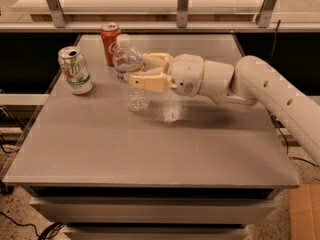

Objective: Place water bottle upright

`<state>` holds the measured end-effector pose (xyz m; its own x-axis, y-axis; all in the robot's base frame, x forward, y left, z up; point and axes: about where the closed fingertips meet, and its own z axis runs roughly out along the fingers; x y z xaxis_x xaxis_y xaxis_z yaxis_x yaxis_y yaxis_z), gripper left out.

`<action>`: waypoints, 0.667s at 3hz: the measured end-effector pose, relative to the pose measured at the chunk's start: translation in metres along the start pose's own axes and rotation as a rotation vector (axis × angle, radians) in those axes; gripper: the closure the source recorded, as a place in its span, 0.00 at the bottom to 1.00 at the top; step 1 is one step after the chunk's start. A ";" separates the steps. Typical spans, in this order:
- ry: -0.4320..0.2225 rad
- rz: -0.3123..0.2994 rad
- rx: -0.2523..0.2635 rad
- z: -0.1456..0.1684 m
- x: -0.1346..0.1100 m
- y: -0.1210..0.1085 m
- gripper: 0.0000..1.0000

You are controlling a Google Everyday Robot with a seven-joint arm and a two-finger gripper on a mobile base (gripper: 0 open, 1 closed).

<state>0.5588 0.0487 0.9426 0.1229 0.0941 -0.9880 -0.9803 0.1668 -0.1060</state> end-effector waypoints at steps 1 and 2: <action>-0.011 0.005 0.004 0.000 0.003 0.000 0.82; -0.016 0.009 0.005 0.000 0.005 0.000 0.59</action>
Offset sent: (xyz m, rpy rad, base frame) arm 0.0033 -0.0060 -0.0084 0.0257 0.0116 -0.0128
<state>0.5595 0.0487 0.9379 0.1170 0.1114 -0.9869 -0.9805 0.1709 -0.0970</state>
